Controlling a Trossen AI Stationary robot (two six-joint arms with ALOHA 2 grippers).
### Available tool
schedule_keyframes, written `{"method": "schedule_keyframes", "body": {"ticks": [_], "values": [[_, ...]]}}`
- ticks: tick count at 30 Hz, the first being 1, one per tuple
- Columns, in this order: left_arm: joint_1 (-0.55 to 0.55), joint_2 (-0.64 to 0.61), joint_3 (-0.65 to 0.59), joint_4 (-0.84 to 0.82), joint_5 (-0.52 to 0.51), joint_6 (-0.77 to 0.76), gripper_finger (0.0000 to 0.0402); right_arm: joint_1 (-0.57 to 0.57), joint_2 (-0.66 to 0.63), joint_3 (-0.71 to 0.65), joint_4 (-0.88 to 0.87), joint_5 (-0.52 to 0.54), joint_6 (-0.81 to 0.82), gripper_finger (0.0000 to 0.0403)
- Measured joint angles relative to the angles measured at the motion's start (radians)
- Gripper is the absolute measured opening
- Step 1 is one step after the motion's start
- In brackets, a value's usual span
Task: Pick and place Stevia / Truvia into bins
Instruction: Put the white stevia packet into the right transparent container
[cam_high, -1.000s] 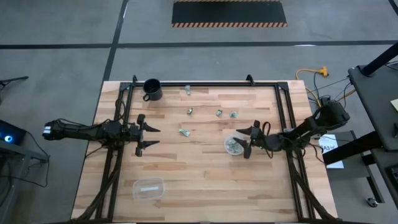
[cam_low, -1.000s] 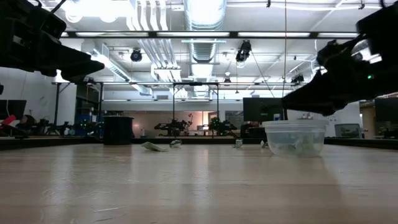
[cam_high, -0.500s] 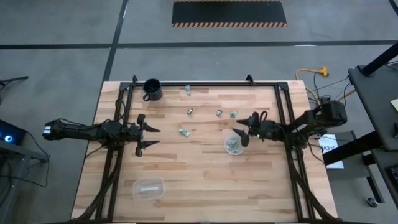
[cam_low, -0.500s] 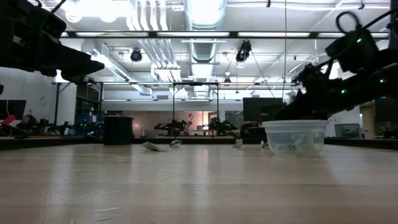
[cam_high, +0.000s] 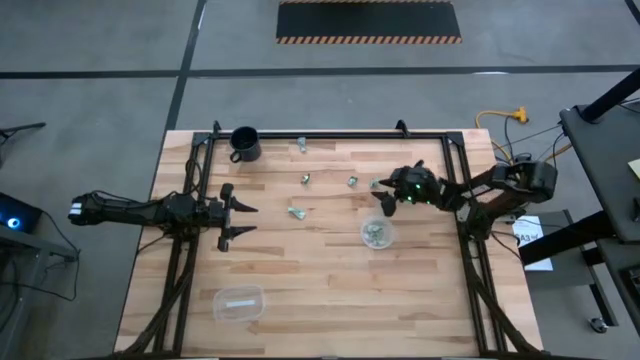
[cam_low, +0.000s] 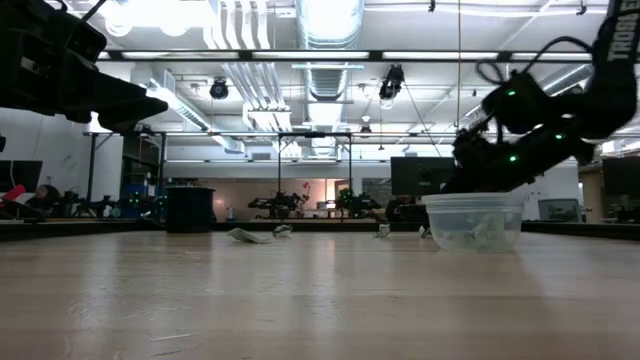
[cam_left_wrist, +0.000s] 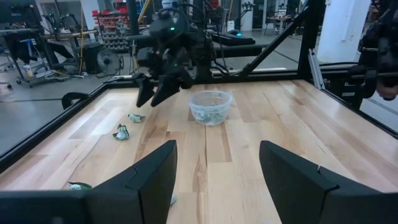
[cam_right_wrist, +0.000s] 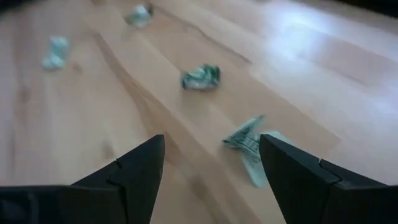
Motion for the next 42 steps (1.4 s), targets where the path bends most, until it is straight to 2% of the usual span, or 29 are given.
{"method": "schedule_keyframes", "body": {"ticks": [6,14,25,36,42], "values": [[0.0,0.0,0.0,0.0,0.0,0.0,0.0212,-0.008,0.0,0.147,-0.256,0.001,-0.082,0.0251],[0.0,0.0,0.0,0.0,0.0,0.0,0.0212,-0.007,0.0,0.28,-0.55,0.116,-0.082,0.0249],[0.0,0.0,0.0,0.0,0.0,0.0,0.0212,-0.007,0.02,0.272,-0.523,0.123,-0.081,0.0249],[0.0,0.0,0.0,0.0,0.0,0.0,0.0212,-0.015,0.236,0.312,-0.387,0.135,-0.091,0.0228],[0.0,0.0,0.0,0.0,0.0,0.0,0.0212,-0.016,0.204,0.31,-0.409,0.125,-0.088,0.0206]]}}
